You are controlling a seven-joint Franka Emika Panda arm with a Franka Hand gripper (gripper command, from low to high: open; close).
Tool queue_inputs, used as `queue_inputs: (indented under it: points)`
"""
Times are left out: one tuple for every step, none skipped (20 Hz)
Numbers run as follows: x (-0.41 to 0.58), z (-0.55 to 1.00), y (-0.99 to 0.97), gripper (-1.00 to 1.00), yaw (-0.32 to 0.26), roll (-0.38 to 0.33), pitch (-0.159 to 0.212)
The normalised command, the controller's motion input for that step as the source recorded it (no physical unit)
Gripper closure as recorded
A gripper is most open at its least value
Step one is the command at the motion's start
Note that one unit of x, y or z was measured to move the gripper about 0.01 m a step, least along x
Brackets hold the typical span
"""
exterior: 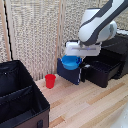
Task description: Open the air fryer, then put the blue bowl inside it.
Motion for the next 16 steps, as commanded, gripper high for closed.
queue_inputs:
  points:
    - [0.443,0.55,0.0,1.0,-0.234,-0.038,0.009]
    - [0.431,0.57,0.0,1.0,-0.238,-0.035,0.013]
    - [0.417,0.57,0.0,1.0,-0.244,-0.034,0.016]
    - [0.4,0.58,0.0,1.0,-0.25,-0.03,0.019]
    - [0.374,0.61,0.0,1.0,-0.258,-0.023,0.029]
    - [0.357,0.63,0.0,1.0,-0.266,-0.019,0.034]
    - [0.354,0.63,0.0,1.0,-0.266,-0.02,0.034]
    - [0.354,0.65,0.0,1.0,-0.267,-0.023,0.038]
    - [0.357,0.71,0.0,1.0,-0.267,-0.015,0.055]
    - [0.366,0.77,-0.02,1.0,-0.253,0.0,0.066]
    - [0.377,0.77,-0.1,1.0,-0.234,0.0,0.066]
    - [0.349,0.75,-0.2,1.0,-0.216,0.024,0.062]
    - [0.314,0.71,-0.32,1.0,-0.186,0.062,0.051]
    - [0.269,0.69,-0.45,1.0,-0.14,0.104,0.055]
    - [0.206,0.63,-0.51,1.0,-0.116,0.125,0.056]
    - [0.163,0.6,-0.53,1.0,-0.115,0.127,0.056]
